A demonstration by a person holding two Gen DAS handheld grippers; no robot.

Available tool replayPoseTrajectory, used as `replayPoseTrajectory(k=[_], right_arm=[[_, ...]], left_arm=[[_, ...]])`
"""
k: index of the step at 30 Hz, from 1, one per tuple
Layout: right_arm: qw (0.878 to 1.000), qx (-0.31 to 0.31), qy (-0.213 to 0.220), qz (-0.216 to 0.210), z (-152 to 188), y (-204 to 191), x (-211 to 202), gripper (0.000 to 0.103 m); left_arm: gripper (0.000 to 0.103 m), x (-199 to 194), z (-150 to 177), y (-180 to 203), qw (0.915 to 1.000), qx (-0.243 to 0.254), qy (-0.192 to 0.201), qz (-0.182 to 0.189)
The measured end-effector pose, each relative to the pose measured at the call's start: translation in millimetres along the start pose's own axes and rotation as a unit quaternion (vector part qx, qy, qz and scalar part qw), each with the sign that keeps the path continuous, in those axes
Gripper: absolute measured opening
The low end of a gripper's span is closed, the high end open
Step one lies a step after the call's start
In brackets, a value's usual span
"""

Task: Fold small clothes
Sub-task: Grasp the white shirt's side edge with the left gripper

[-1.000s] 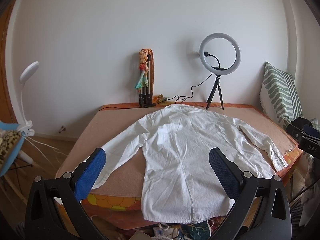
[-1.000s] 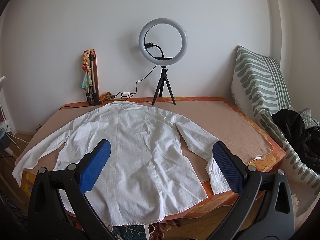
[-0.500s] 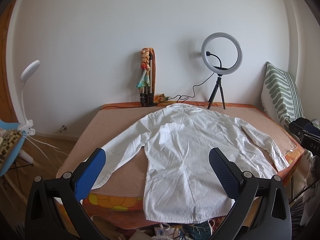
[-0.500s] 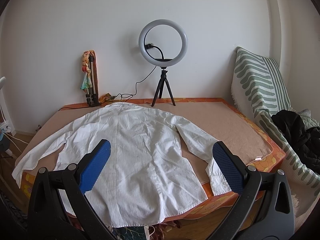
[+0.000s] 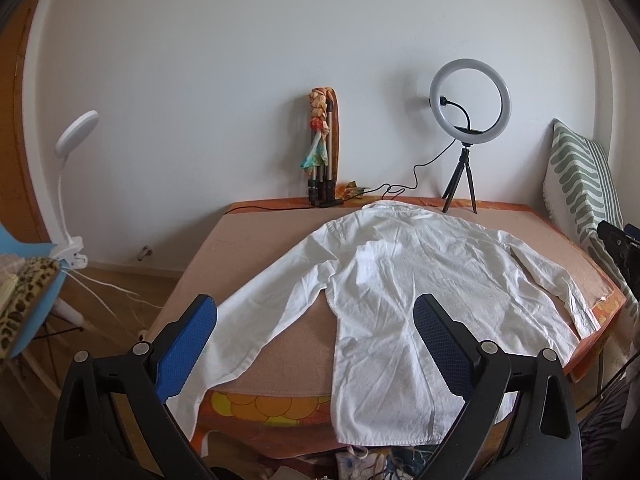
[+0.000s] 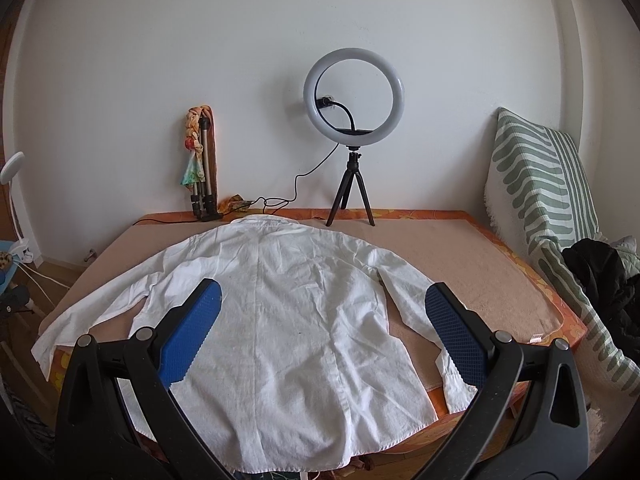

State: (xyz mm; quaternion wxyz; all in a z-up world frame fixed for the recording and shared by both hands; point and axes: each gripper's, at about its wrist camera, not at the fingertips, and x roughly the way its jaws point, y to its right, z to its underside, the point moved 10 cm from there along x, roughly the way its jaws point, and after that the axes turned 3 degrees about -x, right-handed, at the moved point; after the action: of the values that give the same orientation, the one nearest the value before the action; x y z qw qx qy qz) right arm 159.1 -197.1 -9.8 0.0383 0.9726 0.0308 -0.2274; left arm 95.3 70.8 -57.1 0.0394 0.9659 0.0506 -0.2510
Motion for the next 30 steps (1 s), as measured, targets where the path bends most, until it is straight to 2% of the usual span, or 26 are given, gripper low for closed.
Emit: replayPoseTrajectory(k=[4,6,10,12,14,18,20,22,30], right_arm=[[1.000,-0.004,-0.002,-0.030,-8,-19,16,0.103],[0.999,-0.007,-0.003,-0.045,-11,-31,25,0.103],[0.996,-0.010,-0.008,-0.088,-17,-61,47,0.098],[0.993,-0.011,-0.018,-0.119,-19,-78,61,0.089],[0.987,-0.012,-0.036,-0.157,-20,-97,75,0.080],[0.975,0.001,-0.077,-0.208,-21,-134,105,0.072],[0.969,-0.005,-0.100,-0.226,-21,-155,120,0.061],[0.960,-0.010,-0.124,-0.249,-21,-177,135,0.059],[0.925,-0.025,-0.216,-0.311,-19,-264,183,0.059]], left_arm=[[0.084,14,7,-36,0.9995,-0.011,-0.024,-0.015],[0.075,24,14,-56,0.9988,-0.014,-0.040,-0.023],[0.066,43,29,-100,0.9961,-0.036,-0.074,-0.031],[0.057,51,38,-123,0.9936,-0.049,-0.094,-0.037],[0.052,59,46,-144,0.9912,-0.060,-0.113,-0.034],[0.045,75,65,-184,0.9818,-0.109,-0.155,-0.014],[0.042,84,77,-198,0.9752,-0.132,-0.178,0.000],[0.041,90,86,-211,0.9697,-0.151,-0.192,0.007],[0.037,108,127,-233,0.9511,-0.168,-0.257,0.032]])
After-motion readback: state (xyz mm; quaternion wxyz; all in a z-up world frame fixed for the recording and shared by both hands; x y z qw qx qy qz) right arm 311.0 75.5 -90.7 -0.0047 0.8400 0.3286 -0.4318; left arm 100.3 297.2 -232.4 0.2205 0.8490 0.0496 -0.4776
